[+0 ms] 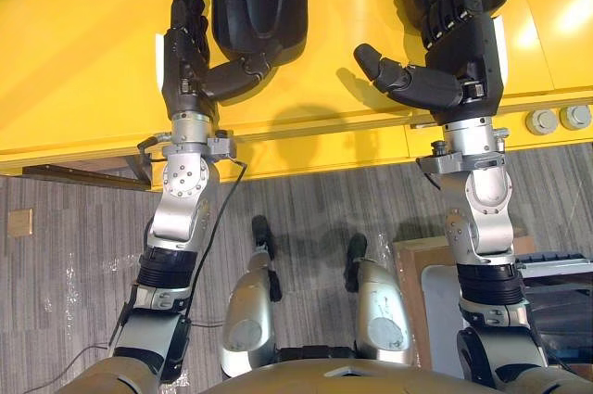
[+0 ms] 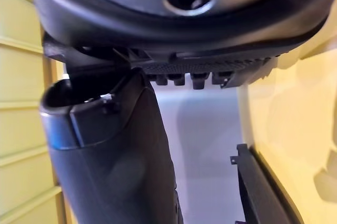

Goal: Walk over and take three plastic housings, then place them on the shelf

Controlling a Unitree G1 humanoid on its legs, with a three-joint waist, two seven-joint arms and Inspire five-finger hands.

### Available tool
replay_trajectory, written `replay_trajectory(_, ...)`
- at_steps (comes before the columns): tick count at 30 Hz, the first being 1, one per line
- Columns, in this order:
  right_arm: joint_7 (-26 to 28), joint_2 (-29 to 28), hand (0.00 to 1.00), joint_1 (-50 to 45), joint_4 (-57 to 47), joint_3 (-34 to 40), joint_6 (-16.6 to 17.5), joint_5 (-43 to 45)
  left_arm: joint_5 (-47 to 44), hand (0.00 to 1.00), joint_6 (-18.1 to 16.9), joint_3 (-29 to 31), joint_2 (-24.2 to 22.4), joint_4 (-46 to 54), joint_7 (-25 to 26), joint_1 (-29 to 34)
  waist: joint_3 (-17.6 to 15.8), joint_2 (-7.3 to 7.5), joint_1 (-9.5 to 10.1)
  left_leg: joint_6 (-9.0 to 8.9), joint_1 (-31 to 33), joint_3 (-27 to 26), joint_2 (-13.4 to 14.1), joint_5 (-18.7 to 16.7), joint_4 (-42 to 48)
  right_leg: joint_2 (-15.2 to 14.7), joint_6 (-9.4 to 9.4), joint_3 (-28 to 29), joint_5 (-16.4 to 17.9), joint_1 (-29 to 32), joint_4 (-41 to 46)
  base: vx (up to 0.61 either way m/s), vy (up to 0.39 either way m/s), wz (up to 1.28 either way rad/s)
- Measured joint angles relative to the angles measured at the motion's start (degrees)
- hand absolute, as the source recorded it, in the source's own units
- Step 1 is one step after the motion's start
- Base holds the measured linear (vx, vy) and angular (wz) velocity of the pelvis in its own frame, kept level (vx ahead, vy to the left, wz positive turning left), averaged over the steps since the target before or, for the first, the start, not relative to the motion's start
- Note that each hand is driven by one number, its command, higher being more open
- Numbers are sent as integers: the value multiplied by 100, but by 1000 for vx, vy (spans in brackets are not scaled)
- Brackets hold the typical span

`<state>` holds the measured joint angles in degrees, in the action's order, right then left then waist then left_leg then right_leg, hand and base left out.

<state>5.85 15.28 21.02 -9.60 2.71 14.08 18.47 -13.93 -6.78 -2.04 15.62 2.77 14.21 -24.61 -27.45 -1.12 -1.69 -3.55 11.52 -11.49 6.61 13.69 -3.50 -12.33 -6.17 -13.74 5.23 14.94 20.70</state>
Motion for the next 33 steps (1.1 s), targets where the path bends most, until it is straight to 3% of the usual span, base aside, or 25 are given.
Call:
replay_trajectory(15, -22, -210, 100, -72, -4, -122, -22, -3, -216, 100, 44, -72, -137, 0, -26, 78, -7, 17, -12, -3, -274, 18, -18, 16, -119, 10, -20, -45, -43, -330, -186, 19, -28, 0)
replay_trajectory(21, -204, -277, 100, -810, -29, -110, 138, -14, -162, 100, -105, -153, -322, 523, 60, 1008, 27, 12, -32, -3, -604, 62, -26, -91, -130, 27, -39, -166, -46, -811, -413, 56, -30, 3)
replay_trajectory(26, -556, -591, 100, -1397, -29, -112, 433, -15, -357, 100, -365, -159, -642, 737, -249, 1971, 662, -4, -8, -32, -628, 204, -36, -168, -141, 53, -93, -372, -83, -1106, -742, 75, -22, 17)
replay_trajectory(30, -807, -885, 100, -1820, -30, -130, 762, -17, -1162, 100, -767, -160, -849, 1533, -1161, 2893, 1215, -40, 87, -50, -856, 254, -82, -273, -159, 58, -166, -501, -138, -1566, -1108, 84, -5, 10)
replay_trajectory(33, -913, -916, 100, -2002, -30, -117, 844, -8, -1360, 100, -982, -140, -930, 1852, -1587, 3087, 1383, -138, 154, -48, -981, 240, -105, -313, -162, 59, -192, -509, -206, -1763, -1289, 31, 14, -3)
